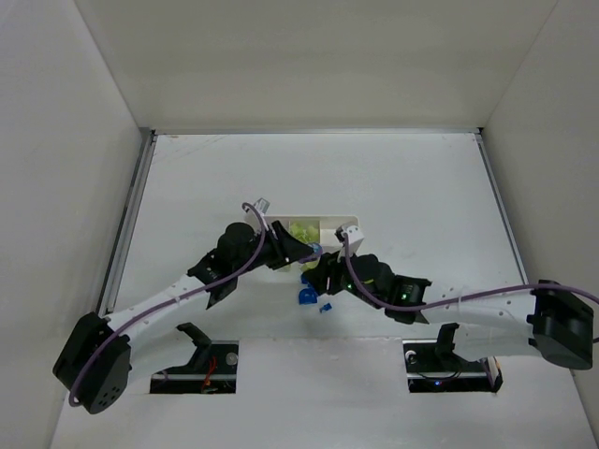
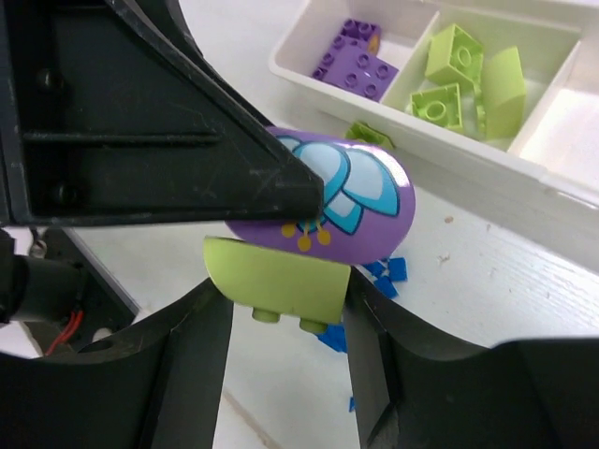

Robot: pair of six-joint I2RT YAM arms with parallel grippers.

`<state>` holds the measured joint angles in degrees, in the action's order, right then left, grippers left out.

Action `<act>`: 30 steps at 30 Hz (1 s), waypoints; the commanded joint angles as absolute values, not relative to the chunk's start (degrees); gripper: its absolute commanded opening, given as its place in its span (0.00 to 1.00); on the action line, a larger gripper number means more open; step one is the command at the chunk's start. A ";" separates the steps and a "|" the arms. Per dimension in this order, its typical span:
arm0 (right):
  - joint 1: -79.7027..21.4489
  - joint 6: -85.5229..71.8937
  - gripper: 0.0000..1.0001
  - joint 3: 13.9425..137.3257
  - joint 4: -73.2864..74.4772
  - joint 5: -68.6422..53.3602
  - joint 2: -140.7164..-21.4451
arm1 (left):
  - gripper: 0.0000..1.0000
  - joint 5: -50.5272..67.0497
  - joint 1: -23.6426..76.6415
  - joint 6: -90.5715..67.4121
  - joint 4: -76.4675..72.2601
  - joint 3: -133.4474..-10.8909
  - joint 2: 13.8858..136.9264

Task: Sort the legos into containers by color

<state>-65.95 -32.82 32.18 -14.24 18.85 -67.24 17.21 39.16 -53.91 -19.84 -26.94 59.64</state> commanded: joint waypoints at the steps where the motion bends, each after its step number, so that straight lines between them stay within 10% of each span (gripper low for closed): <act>1: -65.70 -32.96 0.43 31.12 -14.15 19.77 -63.90 | 0.18 13.98 34.94 -52.03 -20.48 -26.10 57.31; 30: -60.25 -28.48 0.44 40.60 -14.06 18.54 -77.25 | 0.22 -15.29 33.09 -35.51 -19.68 -32.25 68.90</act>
